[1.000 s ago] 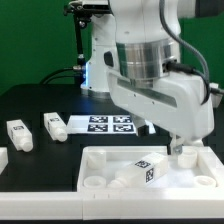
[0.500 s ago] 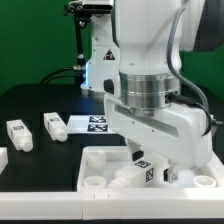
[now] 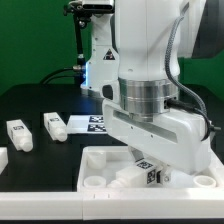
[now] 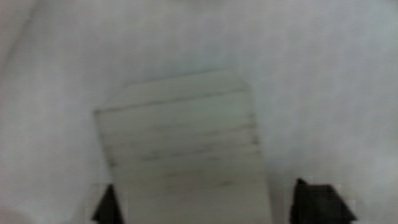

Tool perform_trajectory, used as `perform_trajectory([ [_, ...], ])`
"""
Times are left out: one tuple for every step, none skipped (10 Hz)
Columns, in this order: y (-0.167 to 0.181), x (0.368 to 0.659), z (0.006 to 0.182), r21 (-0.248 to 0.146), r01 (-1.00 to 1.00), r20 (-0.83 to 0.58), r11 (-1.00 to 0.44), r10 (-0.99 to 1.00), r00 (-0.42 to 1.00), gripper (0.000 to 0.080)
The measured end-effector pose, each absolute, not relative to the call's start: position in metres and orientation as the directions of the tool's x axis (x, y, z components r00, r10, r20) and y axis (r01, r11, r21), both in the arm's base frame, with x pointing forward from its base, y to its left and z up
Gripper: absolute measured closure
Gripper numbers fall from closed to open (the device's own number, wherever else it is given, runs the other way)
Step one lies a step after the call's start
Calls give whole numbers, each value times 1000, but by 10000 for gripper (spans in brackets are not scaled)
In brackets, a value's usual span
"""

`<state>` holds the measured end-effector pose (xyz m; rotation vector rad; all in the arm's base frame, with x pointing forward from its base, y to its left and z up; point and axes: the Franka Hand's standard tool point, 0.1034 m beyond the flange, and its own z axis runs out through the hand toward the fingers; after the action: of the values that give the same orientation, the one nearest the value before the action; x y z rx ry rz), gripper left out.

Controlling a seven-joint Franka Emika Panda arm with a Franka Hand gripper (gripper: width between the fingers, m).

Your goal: Assemble desk

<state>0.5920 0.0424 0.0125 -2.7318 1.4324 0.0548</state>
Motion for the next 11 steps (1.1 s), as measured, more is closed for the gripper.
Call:
perform_trajectory([
  [43,592,15,-34,-828,-58,-559,-826,560,516],
  [48,592,25,-27,-853,-68,-522,-850,523,515],
  [49,587,34,-25,-882,-68,-471,-879,471,515],
  [52,578,41,-17,-902,-75,-432,-899,432,515],
  [56,571,47,-12,-921,-80,-390,-918,389,515],
  [58,565,47,-25,-981,-105,-191,-976,193,515],
  [60,564,46,-18,-986,-112,-164,-980,165,515],
  [62,564,45,-17,-991,-118,-132,-984,133,515],
  [65,564,45,-9,-999,-133,-42,-990,43,515],
  [66,561,46,9,-997,-145,72,-987,-73,515],
  [64,550,52,51,-978,-149,202,-967,-207,514],
])
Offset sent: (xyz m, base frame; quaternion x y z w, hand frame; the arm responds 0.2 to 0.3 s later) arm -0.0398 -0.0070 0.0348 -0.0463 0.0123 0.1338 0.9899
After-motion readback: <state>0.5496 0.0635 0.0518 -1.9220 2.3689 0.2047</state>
